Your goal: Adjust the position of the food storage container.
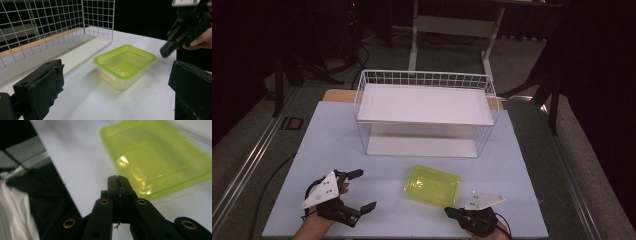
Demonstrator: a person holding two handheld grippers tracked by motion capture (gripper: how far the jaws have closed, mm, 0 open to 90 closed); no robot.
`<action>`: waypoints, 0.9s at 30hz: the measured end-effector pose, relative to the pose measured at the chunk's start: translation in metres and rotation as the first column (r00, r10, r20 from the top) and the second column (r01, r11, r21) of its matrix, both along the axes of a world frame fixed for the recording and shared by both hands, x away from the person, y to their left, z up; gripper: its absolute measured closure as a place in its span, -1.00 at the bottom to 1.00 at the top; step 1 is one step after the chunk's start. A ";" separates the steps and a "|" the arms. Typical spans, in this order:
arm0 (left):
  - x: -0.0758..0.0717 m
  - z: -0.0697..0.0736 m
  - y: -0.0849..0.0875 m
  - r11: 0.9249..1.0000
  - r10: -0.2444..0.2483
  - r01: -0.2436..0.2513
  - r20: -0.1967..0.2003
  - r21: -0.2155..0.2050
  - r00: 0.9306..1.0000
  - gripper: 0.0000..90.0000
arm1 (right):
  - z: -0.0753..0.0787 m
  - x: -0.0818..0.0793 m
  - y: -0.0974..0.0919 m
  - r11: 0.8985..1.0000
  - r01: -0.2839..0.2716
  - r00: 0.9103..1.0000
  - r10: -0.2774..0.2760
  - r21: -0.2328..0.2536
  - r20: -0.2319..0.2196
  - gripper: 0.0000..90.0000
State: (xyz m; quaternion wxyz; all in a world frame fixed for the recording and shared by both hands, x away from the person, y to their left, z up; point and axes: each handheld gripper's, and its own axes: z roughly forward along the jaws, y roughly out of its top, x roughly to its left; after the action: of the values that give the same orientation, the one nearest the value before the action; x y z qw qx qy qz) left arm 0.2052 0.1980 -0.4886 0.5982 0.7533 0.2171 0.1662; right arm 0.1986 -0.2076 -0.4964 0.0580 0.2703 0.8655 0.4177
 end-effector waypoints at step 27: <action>-0.001 0.000 -0.001 1.000 -0.007 0.007 -0.004 0.000 1.000 -0.98 | -0.017 0.034 -0.030 0.960 0.238 0.971 -0.238 -0.144 0.015 1.00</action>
State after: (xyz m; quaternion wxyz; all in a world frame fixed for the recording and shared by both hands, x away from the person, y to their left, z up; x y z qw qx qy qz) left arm 0.2045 0.1973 -0.4886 0.5985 0.7542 0.2159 0.1626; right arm 0.2329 -0.2379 -0.5132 0.1264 0.3680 0.8548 0.3433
